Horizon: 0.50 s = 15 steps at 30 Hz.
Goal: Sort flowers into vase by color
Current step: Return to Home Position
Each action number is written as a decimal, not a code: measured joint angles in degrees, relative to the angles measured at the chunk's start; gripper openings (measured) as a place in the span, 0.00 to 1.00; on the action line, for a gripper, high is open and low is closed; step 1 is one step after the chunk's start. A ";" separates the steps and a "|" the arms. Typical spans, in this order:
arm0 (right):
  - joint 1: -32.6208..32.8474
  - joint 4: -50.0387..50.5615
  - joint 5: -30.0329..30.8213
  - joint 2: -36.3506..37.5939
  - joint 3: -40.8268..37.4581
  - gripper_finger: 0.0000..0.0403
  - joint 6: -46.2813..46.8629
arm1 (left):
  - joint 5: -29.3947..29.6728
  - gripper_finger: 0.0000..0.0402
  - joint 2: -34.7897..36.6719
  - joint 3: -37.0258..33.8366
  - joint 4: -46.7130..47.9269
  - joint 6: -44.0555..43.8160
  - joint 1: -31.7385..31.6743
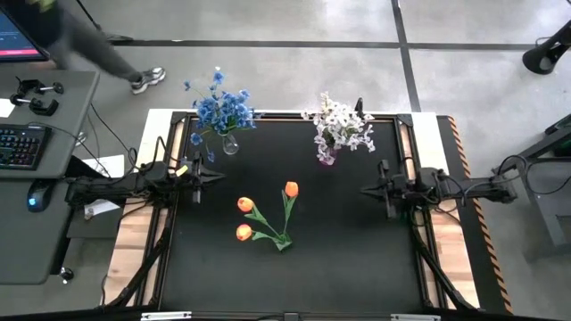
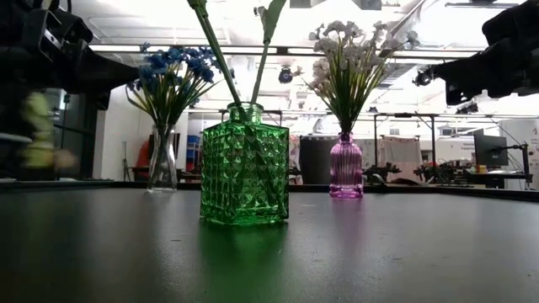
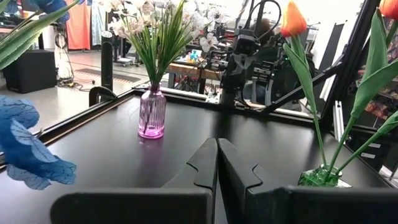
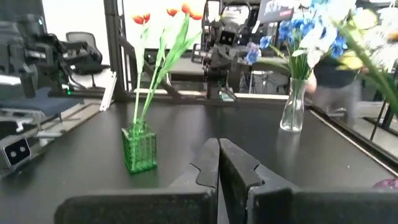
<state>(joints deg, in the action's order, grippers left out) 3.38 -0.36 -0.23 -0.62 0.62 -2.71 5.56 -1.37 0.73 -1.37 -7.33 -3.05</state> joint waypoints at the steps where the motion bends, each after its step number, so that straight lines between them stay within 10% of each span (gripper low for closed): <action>1: 0.00 0.01 0.00 -0.36 0.00 0.00 -0.10 | 0.00 0.00 0.00 0.00 0.00 0.00 0.00; 15: -0.01 0.07 0.02 -0.88 0.02 0.00 -0.12 | -0.02 0.00 -0.02 0.00 0.00 0.00 0.00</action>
<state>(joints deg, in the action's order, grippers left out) 3.37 -0.30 -0.21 -1.50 0.64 -2.83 5.54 -1.39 0.73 -1.37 -7.33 -3.05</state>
